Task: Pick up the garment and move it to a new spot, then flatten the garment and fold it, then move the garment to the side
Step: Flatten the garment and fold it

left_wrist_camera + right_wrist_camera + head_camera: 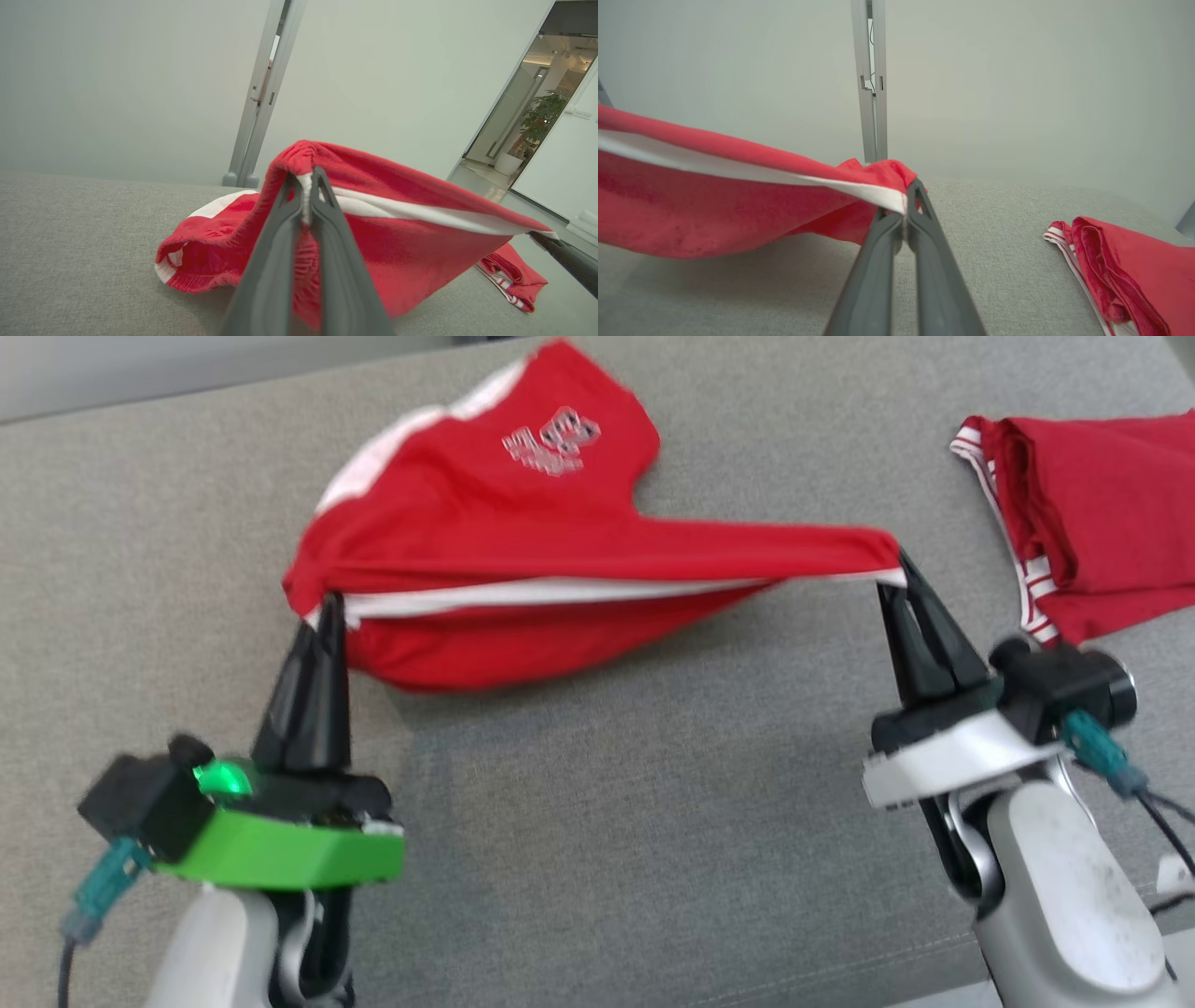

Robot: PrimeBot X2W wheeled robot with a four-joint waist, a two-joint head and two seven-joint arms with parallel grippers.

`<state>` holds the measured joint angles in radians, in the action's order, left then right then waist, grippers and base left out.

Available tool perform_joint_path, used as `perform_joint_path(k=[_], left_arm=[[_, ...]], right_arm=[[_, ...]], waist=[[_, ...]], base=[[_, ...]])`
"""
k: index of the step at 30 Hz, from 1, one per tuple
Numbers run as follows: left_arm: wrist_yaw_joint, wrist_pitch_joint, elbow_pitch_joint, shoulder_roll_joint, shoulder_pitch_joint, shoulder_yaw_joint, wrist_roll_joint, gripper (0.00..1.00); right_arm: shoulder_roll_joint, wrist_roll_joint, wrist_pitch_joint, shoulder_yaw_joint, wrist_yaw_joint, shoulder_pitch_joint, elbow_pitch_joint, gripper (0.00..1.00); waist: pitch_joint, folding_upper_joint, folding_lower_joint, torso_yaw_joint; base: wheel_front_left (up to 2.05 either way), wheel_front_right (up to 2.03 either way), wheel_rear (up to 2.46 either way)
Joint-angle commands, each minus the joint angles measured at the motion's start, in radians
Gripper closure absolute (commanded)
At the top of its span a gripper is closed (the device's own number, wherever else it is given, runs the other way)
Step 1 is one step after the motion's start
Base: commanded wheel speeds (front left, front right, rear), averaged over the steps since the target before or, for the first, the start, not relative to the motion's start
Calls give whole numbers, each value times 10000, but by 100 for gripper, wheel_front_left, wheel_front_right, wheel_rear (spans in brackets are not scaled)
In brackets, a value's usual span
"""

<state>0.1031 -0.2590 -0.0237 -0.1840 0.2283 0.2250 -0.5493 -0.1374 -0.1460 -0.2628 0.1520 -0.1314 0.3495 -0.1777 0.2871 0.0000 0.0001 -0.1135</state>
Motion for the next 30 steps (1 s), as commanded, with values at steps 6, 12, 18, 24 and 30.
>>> perform_joint_path(k=[6,12,18,24,30], left_arm=[[-660,85,-2204,-38,-2407,253,296,100],[-1065,379,-2943,192,-3734,643,140,100],[-1044,297,-2006,579,-3810,853,-137,100],[-1222,438,-674,987,-3139,1071,-567,100],[-1313,469,859,1242,-1811,1173,-1204,100]], right_arm=[[-145,319,932,-165,16,-2327,2327,100],[-212,391,1794,-564,16,-3318,3192,100],[-433,-16,2229,-491,16,-2855,2085,100],[-909,-153,2316,56,16,-1327,375,100],[-1449,-471,2629,1186,16,825,-1349,100]], waist=[[-1625,0,-1,-67],[-1651,0,-1,161],[-1330,0,-1,658],[-893,0,-1,1297],[-427,0,-1,1980]], base=[[0,0,0],[0,0,0],[0,0,0],[0,0,0],[0,0,0]])
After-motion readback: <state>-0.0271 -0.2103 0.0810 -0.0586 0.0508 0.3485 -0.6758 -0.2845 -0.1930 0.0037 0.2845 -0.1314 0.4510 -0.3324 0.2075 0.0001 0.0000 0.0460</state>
